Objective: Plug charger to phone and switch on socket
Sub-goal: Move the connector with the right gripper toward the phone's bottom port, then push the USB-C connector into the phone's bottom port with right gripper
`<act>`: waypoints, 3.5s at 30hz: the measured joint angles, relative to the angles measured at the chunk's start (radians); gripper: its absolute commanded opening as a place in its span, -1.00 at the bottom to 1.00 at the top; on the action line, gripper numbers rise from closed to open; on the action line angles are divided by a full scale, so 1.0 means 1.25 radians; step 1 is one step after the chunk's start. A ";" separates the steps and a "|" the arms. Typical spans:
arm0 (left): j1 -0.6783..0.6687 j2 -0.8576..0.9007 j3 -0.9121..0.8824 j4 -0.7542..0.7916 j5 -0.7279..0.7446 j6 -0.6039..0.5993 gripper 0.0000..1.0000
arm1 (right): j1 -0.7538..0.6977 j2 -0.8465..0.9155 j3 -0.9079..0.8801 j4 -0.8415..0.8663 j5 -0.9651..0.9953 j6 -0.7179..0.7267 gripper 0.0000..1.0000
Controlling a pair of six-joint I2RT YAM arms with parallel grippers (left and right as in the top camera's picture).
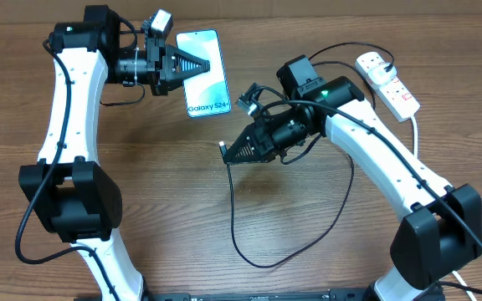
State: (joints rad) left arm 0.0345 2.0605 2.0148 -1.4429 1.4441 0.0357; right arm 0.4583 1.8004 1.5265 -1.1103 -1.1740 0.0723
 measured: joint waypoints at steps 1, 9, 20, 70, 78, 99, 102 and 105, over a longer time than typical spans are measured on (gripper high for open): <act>0.000 0.000 0.000 0.000 0.000 0.000 -0.92 | -0.005 0.000 0.000 0.002 -0.008 -0.002 -0.93; 0.000 0.000 0.000 0.000 0.000 0.000 -0.91 | -0.021 0.000 0.000 0.057 -0.102 -0.006 -0.93; -0.004 0.000 0.000 0.000 -0.013 -0.006 -0.92 | -0.020 0.000 0.000 0.217 -0.144 0.110 -0.93; -0.007 0.000 0.000 0.017 -0.083 -0.049 -0.91 | -0.016 0.000 0.000 0.266 -0.110 0.236 -0.92; -0.006 0.000 0.000 0.049 -0.104 -0.087 -0.92 | 0.018 0.000 0.000 0.273 -0.085 0.237 -0.93; -0.007 0.000 0.000 0.051 -0.112 -0.093 -0.91 | 0.005 0.000 0.000 0.284 -0.070 0.239 -0.93; -0.007 0.000 0.000 0.050 -0.112 -0.093 -0.92 | 0.005 0.000 0.000 0.288 -0.073 0.245 -0.93; -0.007 0.000 0.000 0.048 -0.114 -0.093 -0.92 | 0.005 0.000 0.000 0.290 -0.075 0.253 -0.93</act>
State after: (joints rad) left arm 0.0257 2.0609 2.0148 -1.3827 1.3018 -0.0803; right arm 0.4644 1.8000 1.5265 -0.7483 -1.2682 0.3885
